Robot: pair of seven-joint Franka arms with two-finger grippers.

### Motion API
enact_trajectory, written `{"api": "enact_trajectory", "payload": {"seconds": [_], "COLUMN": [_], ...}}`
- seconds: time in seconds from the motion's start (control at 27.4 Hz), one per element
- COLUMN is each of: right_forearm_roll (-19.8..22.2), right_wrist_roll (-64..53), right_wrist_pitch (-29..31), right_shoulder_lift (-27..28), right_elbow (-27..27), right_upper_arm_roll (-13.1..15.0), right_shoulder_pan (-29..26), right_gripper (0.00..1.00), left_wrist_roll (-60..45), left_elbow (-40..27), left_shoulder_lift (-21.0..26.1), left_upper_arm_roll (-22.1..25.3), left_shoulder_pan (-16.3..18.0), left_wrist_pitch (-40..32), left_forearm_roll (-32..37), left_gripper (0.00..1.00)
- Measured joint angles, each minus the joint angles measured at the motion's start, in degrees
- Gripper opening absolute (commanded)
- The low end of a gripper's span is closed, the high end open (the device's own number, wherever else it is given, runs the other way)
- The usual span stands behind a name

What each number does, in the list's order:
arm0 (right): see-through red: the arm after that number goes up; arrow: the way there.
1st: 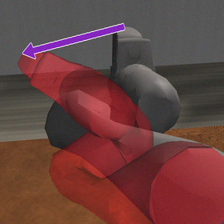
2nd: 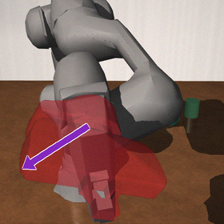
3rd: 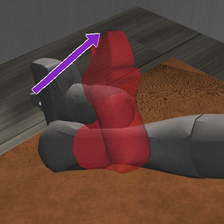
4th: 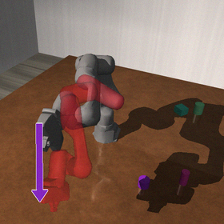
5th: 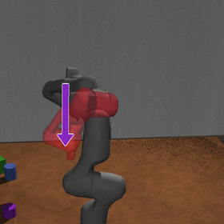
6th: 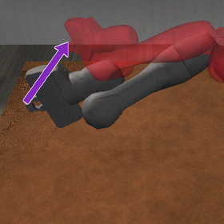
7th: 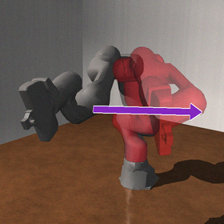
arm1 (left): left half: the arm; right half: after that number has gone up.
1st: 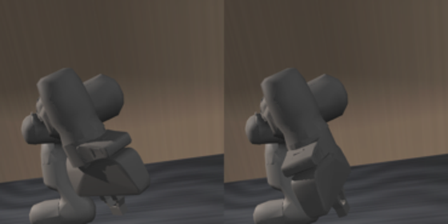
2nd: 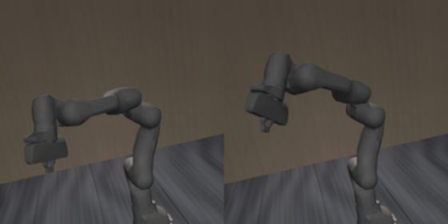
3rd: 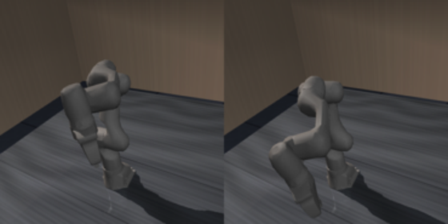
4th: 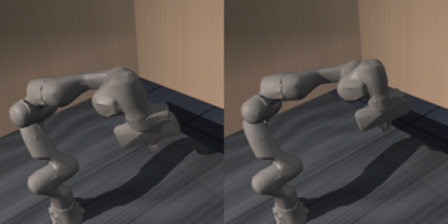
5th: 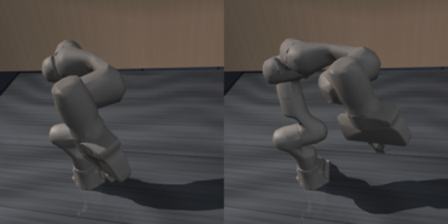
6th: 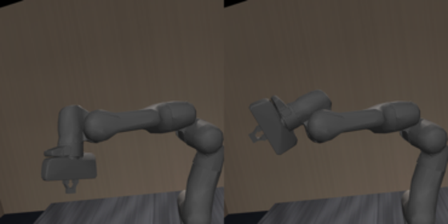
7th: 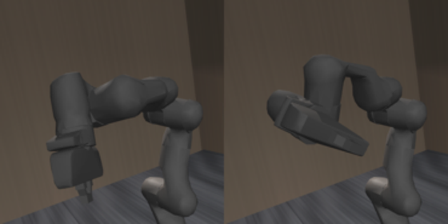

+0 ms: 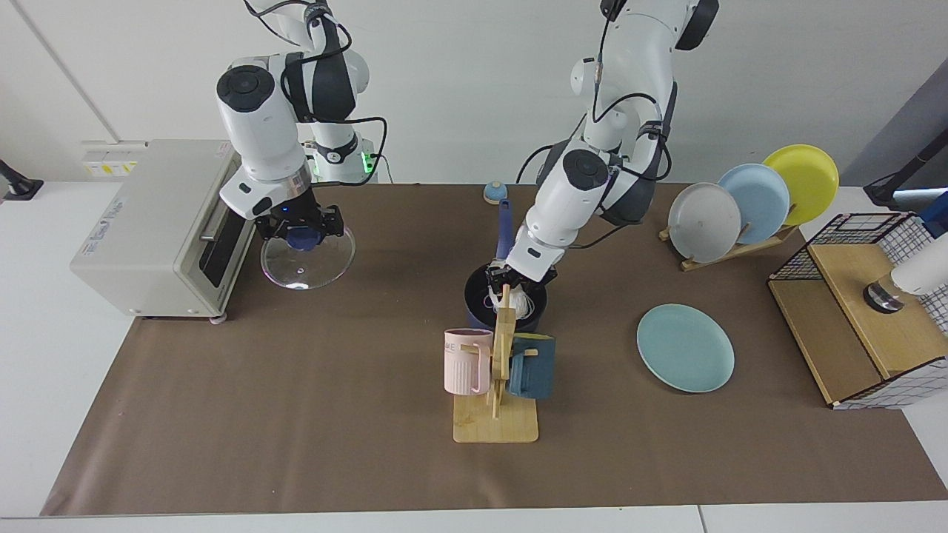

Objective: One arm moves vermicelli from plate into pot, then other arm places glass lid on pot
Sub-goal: 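Lower the vermicelli into the saucepan while the right gripper lifts the lid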

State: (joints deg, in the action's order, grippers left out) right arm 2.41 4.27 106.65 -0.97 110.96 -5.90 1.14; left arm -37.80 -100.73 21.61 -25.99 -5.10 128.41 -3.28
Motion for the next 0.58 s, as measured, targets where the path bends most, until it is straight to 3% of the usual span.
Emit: {"api": "enact_trajectory", "payload": {"seconds": [0.18, 0.44, 0.51, 0.58], "right_forearm_roll": [-0.1, -0.6, -0.6, -0.7], "right_wrist_roll": [0.0, 0.0, 0.0, 0.0], "right_wrist_pitch": [0.0, 0.1, 0.1, 0.1], "right_shoulder_lift": [0.1, 0.2, 0.2, 0.3], "right_elbow": [0.1, 0.2, 0.4, 0.6], "right_upper_arm_roll": [0.0, -0.1, -0.1, -0.2], "right_shoulder_pan": [0.0, 0.0, 0.0, 0.0], "right_gripper": [0.05, 0.05, 0.05, 0.05], "left_wrist_roll": [-0.3, -0.4, -0.4, -0.5], "left_elbow": [-2.0, -3.9, -4.2, -4.4], "left_shoulder_lift": [1.3, 1.8, 1.8, 1.8], "left_upper_arm_roll": [0.0, -0.1, -0.1, -0.2], "left_shoulder_pan": [0.0, 0.0, 0.0, -0.1], "left_wrist_pitch": [2.9, 5.4, 5.8, 5.9], "left_forearm_roll": [2.4, 3.3, 3.5, 3.6], "left_gripper": [0.06, 0.39, 0.61, 0.94]}}
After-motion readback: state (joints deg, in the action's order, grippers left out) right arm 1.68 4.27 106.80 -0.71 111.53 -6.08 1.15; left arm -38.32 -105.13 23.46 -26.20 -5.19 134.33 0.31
